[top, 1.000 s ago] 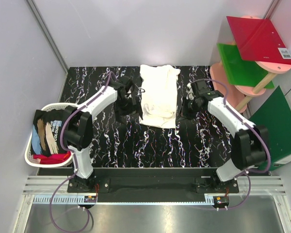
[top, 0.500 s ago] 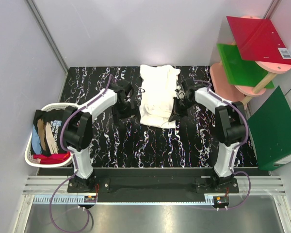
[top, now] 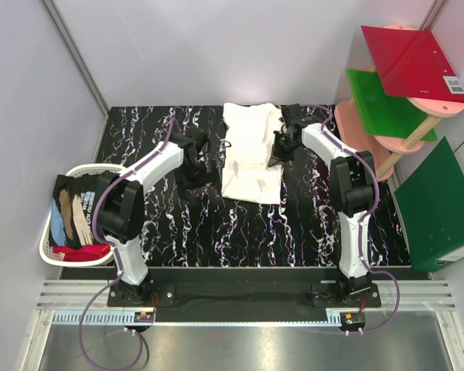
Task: Fold and stack the t-shirts
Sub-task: Fold the folded rectangular tshirt in 1/3 of the way
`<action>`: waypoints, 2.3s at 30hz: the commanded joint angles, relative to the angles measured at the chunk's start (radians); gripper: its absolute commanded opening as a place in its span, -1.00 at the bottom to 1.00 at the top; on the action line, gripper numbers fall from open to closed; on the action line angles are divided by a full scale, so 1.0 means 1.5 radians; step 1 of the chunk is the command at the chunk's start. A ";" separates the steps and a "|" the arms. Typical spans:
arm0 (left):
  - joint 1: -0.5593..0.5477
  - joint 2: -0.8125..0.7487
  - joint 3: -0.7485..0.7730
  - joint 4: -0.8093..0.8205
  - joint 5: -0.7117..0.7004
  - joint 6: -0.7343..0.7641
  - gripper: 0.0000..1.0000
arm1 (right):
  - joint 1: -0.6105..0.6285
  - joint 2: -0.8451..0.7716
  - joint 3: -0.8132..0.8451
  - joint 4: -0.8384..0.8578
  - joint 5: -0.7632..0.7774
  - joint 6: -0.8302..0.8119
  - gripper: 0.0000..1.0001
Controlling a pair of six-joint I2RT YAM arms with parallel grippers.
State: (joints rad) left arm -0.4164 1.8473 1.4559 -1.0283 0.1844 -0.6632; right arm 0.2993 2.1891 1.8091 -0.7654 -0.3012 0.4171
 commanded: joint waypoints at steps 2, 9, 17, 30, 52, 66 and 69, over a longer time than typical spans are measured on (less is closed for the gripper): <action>0.005 -0.001 0.030 0.000 -0.003 0.009 0.98 | 0.002 -0.135 -0.066 0.068 0.155 0.025 -1.00; 0.005 0.060 0.065 0.033 0.022 0.019 0.98 | -0.015 -0.351 -0.280 0.140 0.274 0.059 0.26; 0.004 0.132 0.088 0.102 0.055 -0.012 0.98 | -0.055 -0.365 -0.449 0.153 -0.019 0.163 0.85; 0.004 0.229 0.188 0.113 0.053 -0.032 0.98 | -0.054 -0.276 -0.423 0.188 -0.145 0.189 0.75; 0.002 0.182 0.055 0.047 -0.029 -0.022 -1.00 | -0.054 -0.221 -0.384 0.190 -0.197 0.195 0.64; -0.002 0.038 0.139 0.043 0.003 -0.027 -1.00 | -0.054 -0.188 -0.345 0.227 -0.286 0.188 -1.00; -0.009 0.078 0.190 0.046 0.045 -0.024 -1.00 | -0.054 -0.170 -0.332 0.232 -0.302 0.187 -1.00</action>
State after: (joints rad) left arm -0.4160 1.9274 1.6386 -0.9722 0.1814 -0.6971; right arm 0.2142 1.9034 1.2545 -0.4561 -0.6830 0.7040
